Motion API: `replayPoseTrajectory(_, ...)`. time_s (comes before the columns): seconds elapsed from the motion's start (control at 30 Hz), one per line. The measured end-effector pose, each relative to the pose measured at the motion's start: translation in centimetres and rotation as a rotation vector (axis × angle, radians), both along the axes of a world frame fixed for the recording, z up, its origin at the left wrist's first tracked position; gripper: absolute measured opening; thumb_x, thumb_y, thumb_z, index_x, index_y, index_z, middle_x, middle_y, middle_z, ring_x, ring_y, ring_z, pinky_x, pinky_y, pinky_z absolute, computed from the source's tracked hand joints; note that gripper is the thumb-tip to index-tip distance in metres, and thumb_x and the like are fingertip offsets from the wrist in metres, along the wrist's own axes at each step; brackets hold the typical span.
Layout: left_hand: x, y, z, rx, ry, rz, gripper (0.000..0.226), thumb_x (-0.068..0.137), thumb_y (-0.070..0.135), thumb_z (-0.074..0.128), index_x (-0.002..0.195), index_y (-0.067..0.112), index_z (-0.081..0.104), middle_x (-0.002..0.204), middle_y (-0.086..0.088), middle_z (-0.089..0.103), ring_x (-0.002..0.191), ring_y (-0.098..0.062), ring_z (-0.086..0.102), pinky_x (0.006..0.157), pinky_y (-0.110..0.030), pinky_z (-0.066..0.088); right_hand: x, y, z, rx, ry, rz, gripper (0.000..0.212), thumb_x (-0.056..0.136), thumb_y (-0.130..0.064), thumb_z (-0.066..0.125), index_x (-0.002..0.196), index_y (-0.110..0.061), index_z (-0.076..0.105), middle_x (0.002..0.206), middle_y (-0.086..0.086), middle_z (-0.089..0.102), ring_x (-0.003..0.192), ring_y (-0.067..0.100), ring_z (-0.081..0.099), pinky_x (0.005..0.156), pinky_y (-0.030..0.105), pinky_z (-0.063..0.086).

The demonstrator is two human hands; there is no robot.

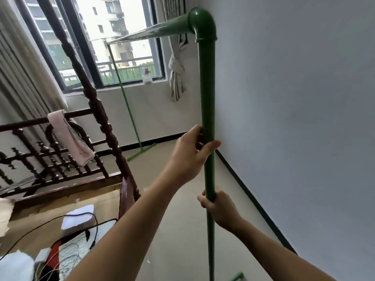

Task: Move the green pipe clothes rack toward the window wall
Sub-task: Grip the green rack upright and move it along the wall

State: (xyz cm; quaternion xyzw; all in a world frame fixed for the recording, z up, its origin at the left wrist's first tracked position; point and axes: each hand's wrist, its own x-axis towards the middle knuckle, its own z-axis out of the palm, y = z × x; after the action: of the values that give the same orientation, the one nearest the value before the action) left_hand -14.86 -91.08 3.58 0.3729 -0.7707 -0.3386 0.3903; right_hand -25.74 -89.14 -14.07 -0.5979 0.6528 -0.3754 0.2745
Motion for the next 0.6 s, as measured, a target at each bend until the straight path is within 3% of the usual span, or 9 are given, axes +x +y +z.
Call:
replayPoseTrajectory(0.07,-0.9,-0.9,-0.1,0.006,0.003,-0.090,0.029,0.086,0.026,0.063,0.109,0.010,0.056,0.095,-0.006,0.067,0.088,-0.018,0.069,0.083,-0.036,0.059,-0.8,0.6,-0.6,0.006,0.014,-0.055,0.018,0.088,-0.036,0.064,0.089,-0.019,0.056,0.074,-0.006,0.060,0.068,0.012,0.060,0.064,0.024,0.050)
replayPoseTrajectory(0.23,-4.3,-3.5,-0.1,-0.020,-0.007,-0.286,0.033,0.085,0.032,0.064,0.110,0.013,0.054,0.095,-0.005,0.068,0.086,-0.016,0.070,0.079,-0.036,0.061,-2.9,1.5,-1.1,0.017,-0.010,-0.308,0.020,0.087,-0.035,0.067,0.096,-0.019,0.059,0.088,0.003,0.071,0.080,0.018,0.067,0.078,0.037,0.057)
replayPoseTrajectory(0.37,-8.7,-5.0,-0.6,-0.041,0.007,-0.398,0.032,0.087,0.031,0.062,0.112,0.015,0.051,0.099,-0.008,0.068,0.086,-0.020,0.070,0.079,-0.039,0.060,-5.9,1.6,-0.4,0.082,0.063,-0.495,0.028,0.087,-0.045,0.062,0.099,-0.020,0.059,0.093,-0.001,0.072,0.087,0.019,0.067,0.077,0.037,0.053)
replayPoseTrajectory(0.53,-15.4,-5.6,-1.1,-0.038,0.016,-0.515,0.035,0.090,0.027,0.059,0.120,0.016,0.047,0.109,-0.009,0.066,0.089,-0.020,0.068,0.073,-0.024,0.056,-11.7,1.9,0.7,0.225,0.164,-0.614,0.038,0.087,-0.056,0.055,0.108,-0.024,0.055,0.102,-0.001,0.072,0.094,0.024,0.068,0.082,0.041,0.055)
replayPoseTrajectory(0.6,-18.1,-5.8,-1.0,-0.039,0.021,-0.538,0.035,0.090,0.026,0.059,0.121,0.014,0.047,0.108,-0.009,0.066,0.087,-0.022,0.068,0.072,-0.025,0.056,-14.1,2.0,1.0,0.258,0.174,-0.647,0.039,0.089,-0.055,0.053,0.111,-0.023,0.055,0.107,0.000,0.071,0.098,0.026,0.066,0.082,0.039,0.052)
